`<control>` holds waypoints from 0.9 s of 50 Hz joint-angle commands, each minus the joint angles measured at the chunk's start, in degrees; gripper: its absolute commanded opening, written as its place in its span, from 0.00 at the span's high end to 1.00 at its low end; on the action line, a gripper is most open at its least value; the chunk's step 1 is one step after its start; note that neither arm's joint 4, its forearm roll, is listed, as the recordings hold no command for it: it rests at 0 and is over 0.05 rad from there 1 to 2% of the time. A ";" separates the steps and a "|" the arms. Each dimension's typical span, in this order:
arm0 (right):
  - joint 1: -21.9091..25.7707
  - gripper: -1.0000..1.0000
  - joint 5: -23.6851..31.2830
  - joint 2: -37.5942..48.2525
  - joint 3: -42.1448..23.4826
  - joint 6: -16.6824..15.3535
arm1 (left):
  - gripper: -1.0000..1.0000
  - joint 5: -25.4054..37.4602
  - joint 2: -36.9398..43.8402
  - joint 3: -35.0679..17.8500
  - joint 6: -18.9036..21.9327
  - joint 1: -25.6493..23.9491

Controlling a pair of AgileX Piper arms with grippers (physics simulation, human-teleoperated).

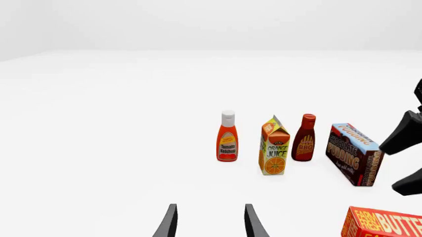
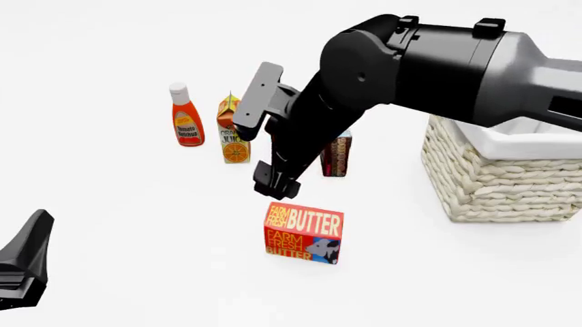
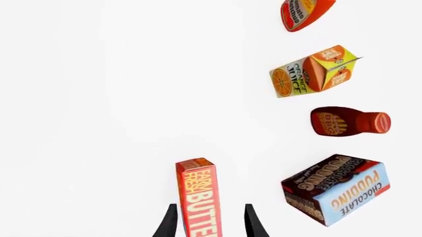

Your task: Pick the butter and place it in the basket.

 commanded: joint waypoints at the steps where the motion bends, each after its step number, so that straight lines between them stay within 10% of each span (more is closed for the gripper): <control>1: 0.24 0.00 -0.06 0.95 -0.13 -0.42 | 0.00 0.00 0.00 0.00 0.00 0.00; 45: 1.39 0.00 -2.05 2.23 2.68 1.36 | 0.00 0.00 0.00 0.00 0.00 0.00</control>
